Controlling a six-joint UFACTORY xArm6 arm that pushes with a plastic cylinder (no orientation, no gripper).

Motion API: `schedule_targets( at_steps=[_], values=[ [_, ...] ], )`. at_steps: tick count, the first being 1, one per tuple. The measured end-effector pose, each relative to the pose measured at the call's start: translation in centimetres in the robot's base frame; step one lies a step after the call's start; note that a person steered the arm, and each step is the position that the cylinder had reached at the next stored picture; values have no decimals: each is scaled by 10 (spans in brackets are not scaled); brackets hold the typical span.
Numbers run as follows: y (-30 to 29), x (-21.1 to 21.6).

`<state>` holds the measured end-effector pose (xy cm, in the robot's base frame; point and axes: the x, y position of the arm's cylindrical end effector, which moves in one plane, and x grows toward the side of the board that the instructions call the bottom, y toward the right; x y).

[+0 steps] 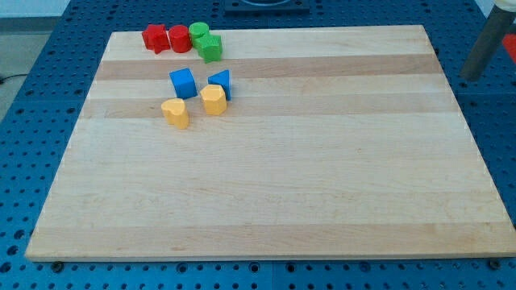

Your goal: Push the blue blocks towards the right side

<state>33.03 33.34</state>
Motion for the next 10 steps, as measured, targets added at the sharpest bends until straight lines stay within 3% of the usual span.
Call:
schedule_targets(
  at_steps=[2, 3, 6, 7, 8, 10],
  values=[
    [-19, 1],
    [-63, 10],
    [-199, 94],
    [-266, 135],
    [-381, 154],
    [-618, 138]
  ],
)
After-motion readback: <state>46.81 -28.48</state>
